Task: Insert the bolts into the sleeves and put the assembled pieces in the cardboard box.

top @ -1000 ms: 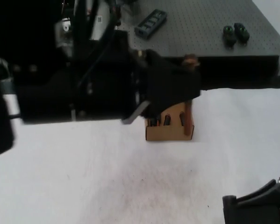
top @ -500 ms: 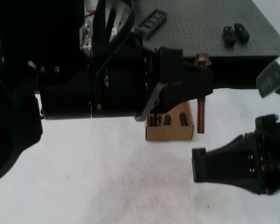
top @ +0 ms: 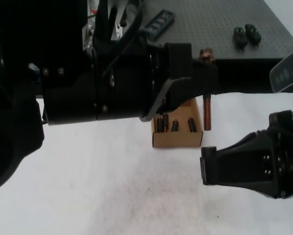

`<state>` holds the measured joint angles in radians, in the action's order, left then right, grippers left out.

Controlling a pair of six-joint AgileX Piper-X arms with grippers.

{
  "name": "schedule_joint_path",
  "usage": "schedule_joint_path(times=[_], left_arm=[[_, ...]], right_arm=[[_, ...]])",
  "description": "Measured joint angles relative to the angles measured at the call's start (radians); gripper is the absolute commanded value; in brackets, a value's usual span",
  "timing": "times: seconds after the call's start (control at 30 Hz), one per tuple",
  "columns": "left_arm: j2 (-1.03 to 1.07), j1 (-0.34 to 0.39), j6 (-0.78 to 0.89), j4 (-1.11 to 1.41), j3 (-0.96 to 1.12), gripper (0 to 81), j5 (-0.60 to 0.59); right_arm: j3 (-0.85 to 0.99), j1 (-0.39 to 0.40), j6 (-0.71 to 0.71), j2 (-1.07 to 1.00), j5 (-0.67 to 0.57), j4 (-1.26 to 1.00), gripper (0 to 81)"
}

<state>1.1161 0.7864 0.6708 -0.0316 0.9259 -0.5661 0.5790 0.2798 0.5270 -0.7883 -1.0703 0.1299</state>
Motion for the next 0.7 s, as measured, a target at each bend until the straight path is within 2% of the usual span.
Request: schedule_joint_path(times=[0.3, 0.7], left_arm=[[0.0, 0.0, 0.02, 0.0, 0.0, 0.7, 0.0], [0.002, 0.0, 0.021, 0.003, 0.0, 0.0, -0.021]], right_arm=[[0.0, 0.002, 0.013, 0.0, 0.097, -0.068, 0.3], [0.0, 0.002, 0.013, 0.0, 0.119, -0.096, 0.3]])
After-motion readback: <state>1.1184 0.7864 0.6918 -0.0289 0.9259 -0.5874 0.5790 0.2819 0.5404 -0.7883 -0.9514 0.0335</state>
